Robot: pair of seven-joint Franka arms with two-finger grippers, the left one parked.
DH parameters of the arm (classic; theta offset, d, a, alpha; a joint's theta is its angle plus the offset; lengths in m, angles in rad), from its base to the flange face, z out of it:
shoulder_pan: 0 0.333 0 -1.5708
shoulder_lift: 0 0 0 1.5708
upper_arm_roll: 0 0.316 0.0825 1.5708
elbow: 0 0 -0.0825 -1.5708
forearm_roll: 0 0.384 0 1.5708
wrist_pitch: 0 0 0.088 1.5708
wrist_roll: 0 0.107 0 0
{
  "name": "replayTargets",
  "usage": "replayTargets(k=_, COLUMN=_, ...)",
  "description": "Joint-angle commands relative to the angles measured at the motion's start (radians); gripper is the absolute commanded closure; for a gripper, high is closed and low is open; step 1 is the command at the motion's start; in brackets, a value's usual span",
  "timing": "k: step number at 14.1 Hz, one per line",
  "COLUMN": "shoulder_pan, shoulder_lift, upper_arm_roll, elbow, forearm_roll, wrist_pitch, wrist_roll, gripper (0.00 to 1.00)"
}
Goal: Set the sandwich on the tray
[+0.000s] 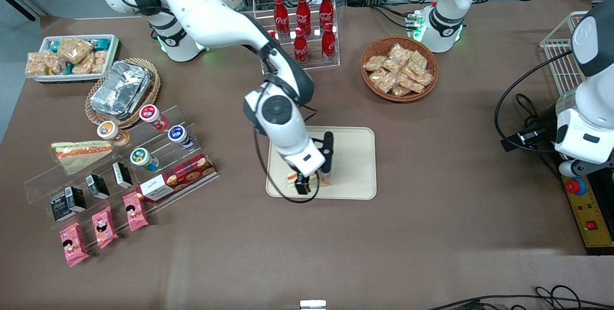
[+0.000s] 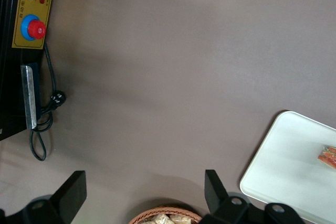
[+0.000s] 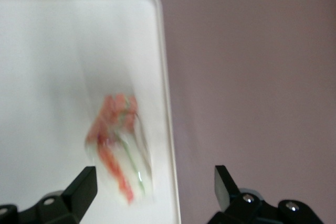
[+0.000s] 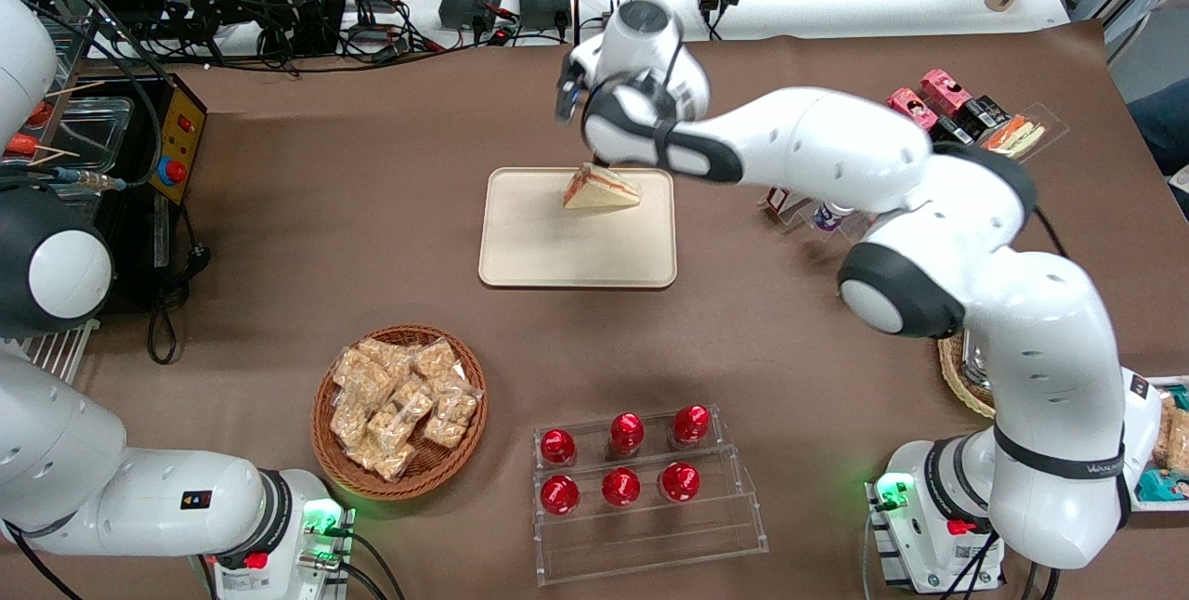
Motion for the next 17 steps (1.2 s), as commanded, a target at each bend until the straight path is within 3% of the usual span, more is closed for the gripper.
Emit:
replayTargets(k=1, shoulder_pan=-0.188, shoulder_lift=-0.118, upper_arm_roll=0.021, elbow=-0.020, forearm_roll=0.118, wrist_pitch=-0.158, wrist_roll=-0.006, gripper=0.01)
replayTargets(k=4, shoulder_pan=-0.323, shoulder_lift=-0.209, upper_arm_roll=0.022, elbow=-0.020, forearm_roll=0.185, wrist_pitch=-0.278, wrist_roll=0.000, gripper=0.01)
replayTargets(k=8, shoulder_pan=-0.455, shoulder_lift=-0.328, upper_arm_roll=-0.017, elbow=-0.025, forearm_roll=0.160, wrist_pitch=-0.516, wrist_roll=0.034, gripper=0.01)
replayTargets(k=13, shoulder_pan=-0.532, shoulder_lift=-0.389, upper_arm_roll=-0.211, elbow=-0.026, forearm_roll=0.133, wrist_pitch=-0.697, wrist_roll=0.080, gripper=0.01)
replayTargets(k=14, shoulder_pan=-0.525, shoulder_lift=-0.392, upper_arm_roll=-0.253, elbow=-0.026, forearm_roll=0.118, wrist_pitch=-0.697, wrist_roll=0.118, gripper=0.01)
replayTargets(k=17, shoulder_pan=-0.503, shoulder_lift=-0.410, upper_arm_roll=-0.256, elbow=-0.026, forearm_roll=0.074, wrist_pitch=-0.736, wrist_roll=0.537, gripper=0.01)
